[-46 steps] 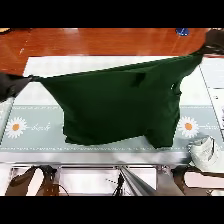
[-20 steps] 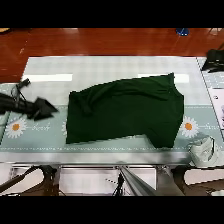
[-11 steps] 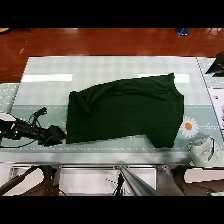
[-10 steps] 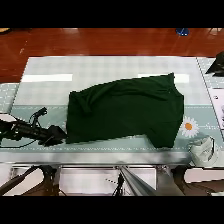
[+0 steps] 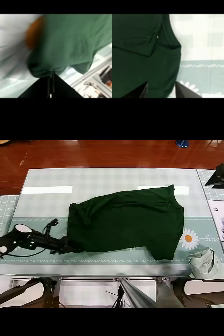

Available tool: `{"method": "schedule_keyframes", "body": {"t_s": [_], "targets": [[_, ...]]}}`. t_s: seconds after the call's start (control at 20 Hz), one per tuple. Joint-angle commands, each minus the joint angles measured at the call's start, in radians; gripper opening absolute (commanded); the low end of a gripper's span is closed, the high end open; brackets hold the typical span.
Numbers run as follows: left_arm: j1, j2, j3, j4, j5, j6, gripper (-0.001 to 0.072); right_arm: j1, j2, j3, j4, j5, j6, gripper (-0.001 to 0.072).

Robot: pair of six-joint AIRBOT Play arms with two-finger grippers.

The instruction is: Fold the shirts.

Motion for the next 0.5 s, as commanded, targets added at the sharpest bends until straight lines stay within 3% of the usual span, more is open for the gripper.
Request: {"method": "schedule_keyframes", "body": {"t_s": [0.0, 0.2, 0.45], "targets": [[-0.028, -0.026, 0.0, -0.017, -0.001, 0.038, 0.0019, -0.051, 0.006, -0.04, -0.054, 0.029, -0.01, 0.0465], [0.009, -0.003, 0.0, -0.017, -0.025, 0.056, 0.0019, -0.167, 0.093, -0.372, 0.039, -0.028, -0.025, 0.0493], [0.014, 0.039, 0.001, -0.018, -0.023, 0.13, 0.0019, -0.172, 0.141, -0.759, 0.127, -0.215, -0.162, 0.0493]]}}
